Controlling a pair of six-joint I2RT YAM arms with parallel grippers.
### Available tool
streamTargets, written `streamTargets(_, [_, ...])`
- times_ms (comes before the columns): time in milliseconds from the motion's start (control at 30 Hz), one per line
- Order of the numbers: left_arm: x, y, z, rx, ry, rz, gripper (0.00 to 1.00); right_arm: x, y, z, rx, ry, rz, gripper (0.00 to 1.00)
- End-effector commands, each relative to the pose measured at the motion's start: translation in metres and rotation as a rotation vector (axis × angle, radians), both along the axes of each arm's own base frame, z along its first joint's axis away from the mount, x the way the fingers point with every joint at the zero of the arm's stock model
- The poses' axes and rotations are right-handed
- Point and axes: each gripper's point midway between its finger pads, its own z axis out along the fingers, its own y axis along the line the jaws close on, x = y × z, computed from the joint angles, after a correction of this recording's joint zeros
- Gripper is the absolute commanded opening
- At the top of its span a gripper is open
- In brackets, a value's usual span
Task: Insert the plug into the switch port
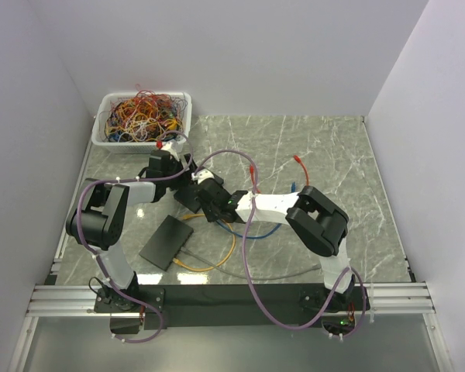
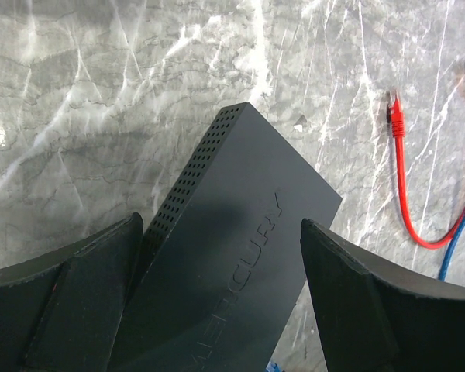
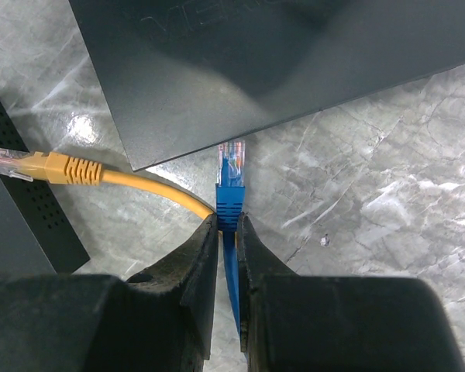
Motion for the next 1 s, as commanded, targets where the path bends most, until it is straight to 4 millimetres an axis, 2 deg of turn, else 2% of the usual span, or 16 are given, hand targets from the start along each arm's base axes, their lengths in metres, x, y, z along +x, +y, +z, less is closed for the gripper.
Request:
streamTargets(0, [-0.022,-0.002,-0.030,0.054,0.110,-0.041,0.90,0.012,0.025,0.027,0.068,-0.074,0.025,0.00])
streamTargets(267, [-0.026,-0.012,-0.035,0.088,0.121,-0.088,0.90,0.020,0.022,0.041,0.046,-0.143,0.036,0.00])
streamTargets(467, [-0.029,-0.016,-0.036,0.080,0.126,-0.108,0.89,0.036,0.024,0.054,0.003,-0.234,0.067,0.00])
streamTargets(667, [-0.030,-0.017,-0.037,0.078,0.133,-0.109,0.89,0.044,0.019,0.048,-0.020,-0.261,0.078,0.00])
streamTargets(967, [-0.031,-0.020,-0.040,0.052,0.146,-0.105,0.89,0.056,0.021,0.045,0.048,-0.299,0.072,0.00])
